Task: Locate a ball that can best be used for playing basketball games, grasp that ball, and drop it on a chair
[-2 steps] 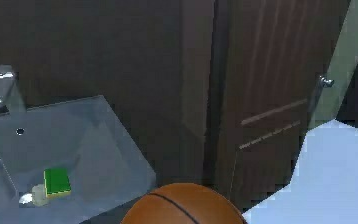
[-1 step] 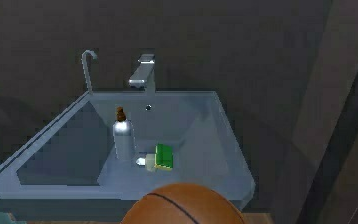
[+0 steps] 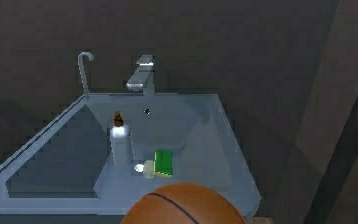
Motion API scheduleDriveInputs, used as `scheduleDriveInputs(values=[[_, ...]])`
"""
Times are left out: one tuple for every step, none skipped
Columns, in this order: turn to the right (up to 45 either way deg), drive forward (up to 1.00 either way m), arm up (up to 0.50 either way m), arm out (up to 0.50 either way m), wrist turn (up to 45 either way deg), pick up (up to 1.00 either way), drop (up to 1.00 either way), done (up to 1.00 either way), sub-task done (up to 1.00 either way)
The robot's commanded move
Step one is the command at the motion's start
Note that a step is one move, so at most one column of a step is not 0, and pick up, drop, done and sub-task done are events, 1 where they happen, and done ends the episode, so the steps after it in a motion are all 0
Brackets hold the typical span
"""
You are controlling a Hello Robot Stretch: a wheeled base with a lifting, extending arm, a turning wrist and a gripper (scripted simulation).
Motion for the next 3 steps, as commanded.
scheduleDriveInputs(values=[[45.0, 0.0, 0.0, 0.0, 0.0, 0.0, 0.0, 0.0, 0.0], [45.0, 0.0, 0.0, 0.0, 0.0, 0.0, 0.0, 0.0, 0.0], [0.0, 0.3, 0.0, 0.0, 0.0, 0.0, 0.0, 0.0, 0.0]])
